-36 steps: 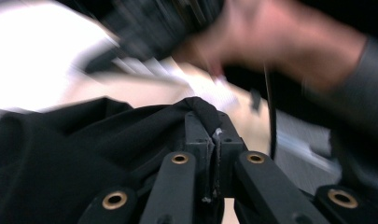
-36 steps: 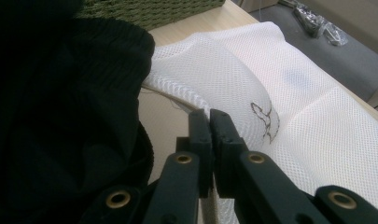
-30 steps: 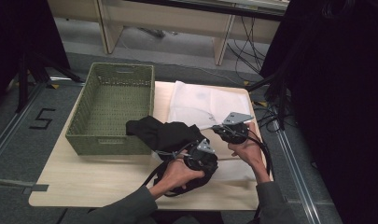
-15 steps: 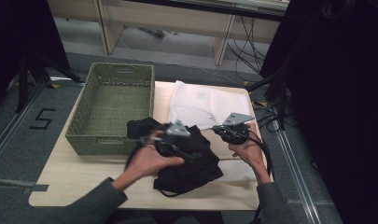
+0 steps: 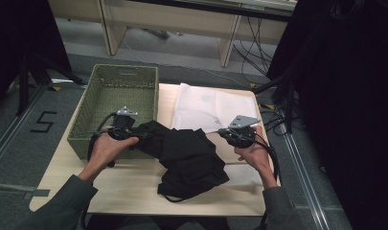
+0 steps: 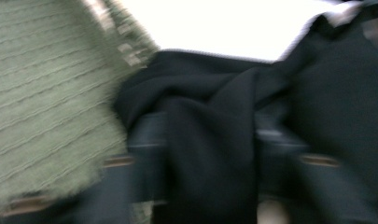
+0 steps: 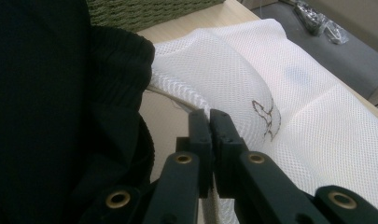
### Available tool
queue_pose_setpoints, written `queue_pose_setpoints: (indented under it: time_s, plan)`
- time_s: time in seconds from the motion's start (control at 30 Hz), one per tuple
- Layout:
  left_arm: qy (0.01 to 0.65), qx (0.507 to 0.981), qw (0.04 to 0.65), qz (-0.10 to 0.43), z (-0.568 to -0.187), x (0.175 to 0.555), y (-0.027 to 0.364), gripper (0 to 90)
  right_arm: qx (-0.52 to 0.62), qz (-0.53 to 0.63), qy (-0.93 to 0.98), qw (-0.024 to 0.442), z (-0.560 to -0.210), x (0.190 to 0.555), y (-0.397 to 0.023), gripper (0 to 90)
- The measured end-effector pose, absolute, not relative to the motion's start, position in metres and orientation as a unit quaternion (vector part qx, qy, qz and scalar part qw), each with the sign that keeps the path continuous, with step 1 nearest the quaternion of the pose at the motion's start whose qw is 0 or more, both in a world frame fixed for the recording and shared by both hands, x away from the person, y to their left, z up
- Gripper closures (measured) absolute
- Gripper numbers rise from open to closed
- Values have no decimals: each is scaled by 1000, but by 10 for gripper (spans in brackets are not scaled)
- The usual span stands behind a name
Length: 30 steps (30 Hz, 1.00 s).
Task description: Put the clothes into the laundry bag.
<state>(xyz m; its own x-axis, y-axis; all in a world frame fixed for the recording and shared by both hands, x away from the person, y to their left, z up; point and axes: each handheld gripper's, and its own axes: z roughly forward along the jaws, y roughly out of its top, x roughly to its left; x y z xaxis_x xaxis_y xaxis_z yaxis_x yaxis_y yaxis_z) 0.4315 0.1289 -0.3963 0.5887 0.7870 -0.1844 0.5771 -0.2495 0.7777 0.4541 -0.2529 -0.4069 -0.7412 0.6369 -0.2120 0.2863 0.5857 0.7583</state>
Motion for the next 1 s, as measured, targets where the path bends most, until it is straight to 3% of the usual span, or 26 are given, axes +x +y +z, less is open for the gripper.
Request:
queue_pose_setpoints:
  time_s: [0.07, 0.1, 0.23, 0.43, 0.63, 0.73, 0.83, 0.93, 1.0]
  plan:
    - [421, 770, 463, 121, -386, 428, 120, 812, 267, 365, 860, 236, -406, 455, -254, 888]
    - [414, 767, 479, 104, -381, 426, 112, 837, 267, 365, 860, 236, -406, 455, -254, 888]
    - [361, 777, 514, 46, -380, 413, 57, 849, 257, 366, 860, 244, -405, 456, -254, 888]
    - [291, 837, 463, 4, -425, 398, -33, 844, 258, 371, 858, 242, -405, 455, -254, 888]
    - [281, 846, 453, -12, -459, 401, -80, 839, 263, 379, 854, 241, -403, 453, -254, 889]
    - [287, 845, 451, 4, -466, 406, -90, 827, 257, 383, 853, 243, -401, 452, -253, 889]
    - [286, 846, 451, 4, -463, 406, -90, 764, 250, 386, 855, 240, -400, 449, -251, 889]
    - [275, 847, 455, -21, -451, 399, -85, 546, 247, 380, 858, 242, -399, 446, -249, 889]
    - [265, 848, 459, -8, -437, 393, -77, 463, 253, 379, 857, 242, -400, 447, -250, 889]
